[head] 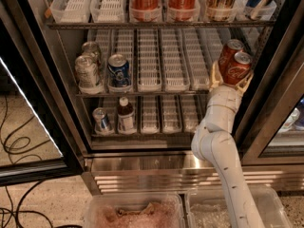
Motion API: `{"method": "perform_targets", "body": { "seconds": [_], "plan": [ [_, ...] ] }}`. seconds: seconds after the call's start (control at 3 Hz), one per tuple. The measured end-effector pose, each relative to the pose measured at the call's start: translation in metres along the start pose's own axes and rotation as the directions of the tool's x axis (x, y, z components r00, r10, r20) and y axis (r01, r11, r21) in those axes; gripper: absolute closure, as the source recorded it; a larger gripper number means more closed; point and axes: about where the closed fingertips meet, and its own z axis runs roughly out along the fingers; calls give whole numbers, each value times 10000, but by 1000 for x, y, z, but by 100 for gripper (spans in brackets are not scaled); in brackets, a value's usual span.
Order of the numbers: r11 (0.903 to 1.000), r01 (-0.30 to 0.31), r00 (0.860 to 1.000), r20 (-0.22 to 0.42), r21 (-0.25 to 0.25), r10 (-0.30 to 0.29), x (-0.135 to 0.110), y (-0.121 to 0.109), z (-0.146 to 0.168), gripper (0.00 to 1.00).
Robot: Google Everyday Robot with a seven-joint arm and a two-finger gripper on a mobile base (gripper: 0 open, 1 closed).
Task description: Pick coke can from middle shelf of fridge
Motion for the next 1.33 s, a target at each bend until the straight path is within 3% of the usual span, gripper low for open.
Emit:
{"method": "perform_targets", "body": {
  "seconds": [0.67,1.0,1.33],
  "plan": [
    [10000,0,10000,0,0,0,0,0,0,39],
    [10000,0,10000,0,1,0,0,0,0,53],
    [10000,0,10000,0,1,0,0,0,0,76]
  ]
}}
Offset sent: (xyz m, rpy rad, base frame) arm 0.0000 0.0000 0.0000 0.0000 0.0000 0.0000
